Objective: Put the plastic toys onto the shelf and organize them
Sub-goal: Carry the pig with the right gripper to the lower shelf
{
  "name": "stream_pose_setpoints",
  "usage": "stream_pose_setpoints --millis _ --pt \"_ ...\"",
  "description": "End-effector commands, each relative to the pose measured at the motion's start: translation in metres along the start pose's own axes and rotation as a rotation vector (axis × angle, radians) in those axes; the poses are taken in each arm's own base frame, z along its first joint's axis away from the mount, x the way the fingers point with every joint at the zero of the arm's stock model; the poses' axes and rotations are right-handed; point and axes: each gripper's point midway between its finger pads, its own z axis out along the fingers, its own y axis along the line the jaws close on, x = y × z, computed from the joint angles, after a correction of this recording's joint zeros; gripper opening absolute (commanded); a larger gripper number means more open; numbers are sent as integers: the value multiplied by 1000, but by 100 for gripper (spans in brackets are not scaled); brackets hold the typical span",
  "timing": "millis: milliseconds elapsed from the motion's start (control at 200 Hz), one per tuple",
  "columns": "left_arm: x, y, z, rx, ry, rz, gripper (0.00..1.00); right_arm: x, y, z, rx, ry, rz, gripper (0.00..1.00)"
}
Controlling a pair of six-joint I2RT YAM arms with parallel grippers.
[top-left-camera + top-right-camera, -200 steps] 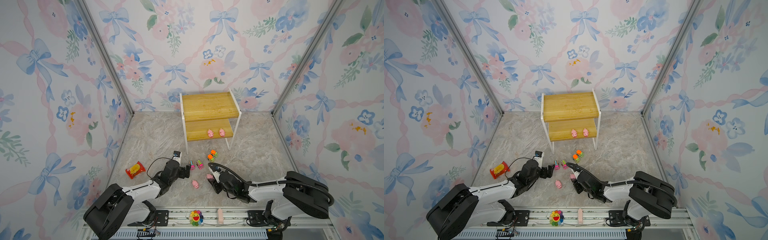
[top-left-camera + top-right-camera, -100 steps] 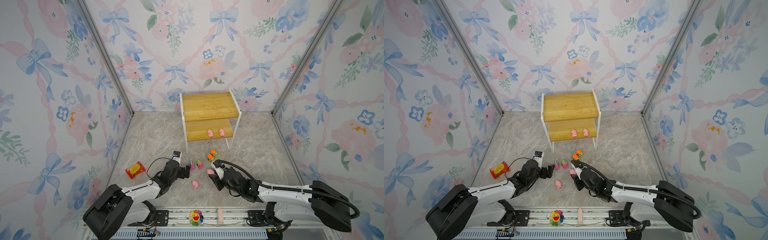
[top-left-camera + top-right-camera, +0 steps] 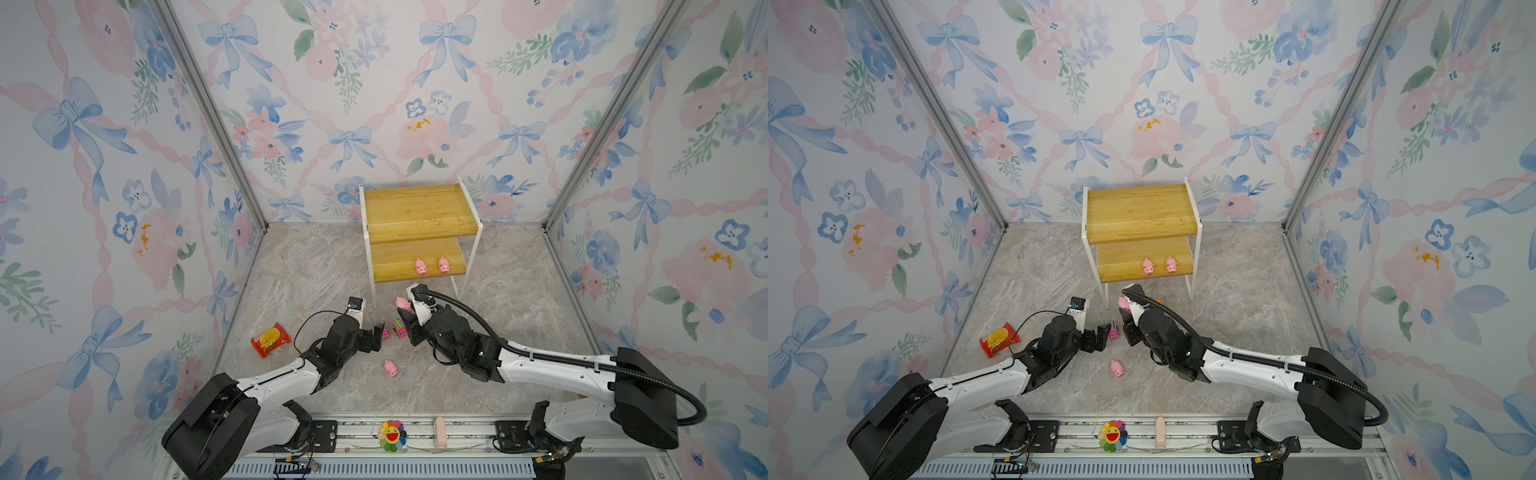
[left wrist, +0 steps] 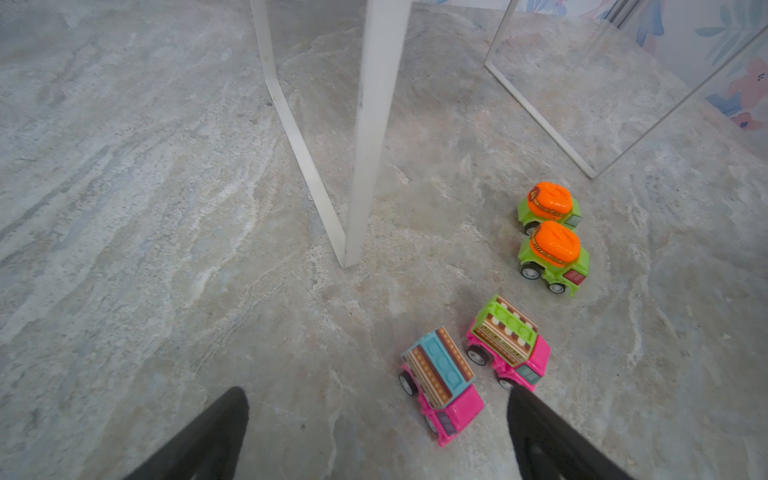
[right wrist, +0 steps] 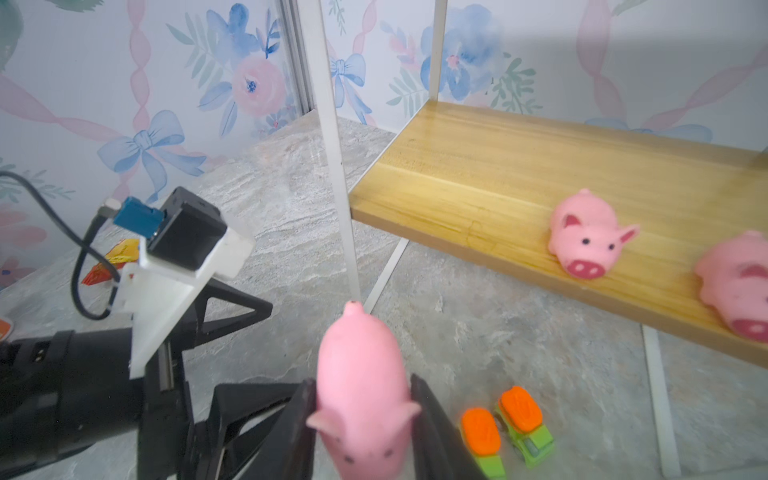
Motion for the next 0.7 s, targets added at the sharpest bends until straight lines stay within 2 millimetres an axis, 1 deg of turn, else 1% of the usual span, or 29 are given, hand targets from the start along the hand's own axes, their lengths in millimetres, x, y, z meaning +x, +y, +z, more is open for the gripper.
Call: stream_pose_setpoints --millis 0,155,360,600,695 --pt "-2 0 1 -2 11 26 98 -26 -10 10 98 -74 -2 39" --pt "-3 3 -2 -6 0 28 98 -39 -27 22 187 -130 62 40" --pt "-4 6 -1 -14 1 34 98 -43 -47 38 259 -156 116 39" --pt "-2 8 2 -22 15 38 98 -46 -60 56 287 -164 148 39" --pt "-3 10 2 -29 11 37 98 -47 -59 62 281 -169 147 39"
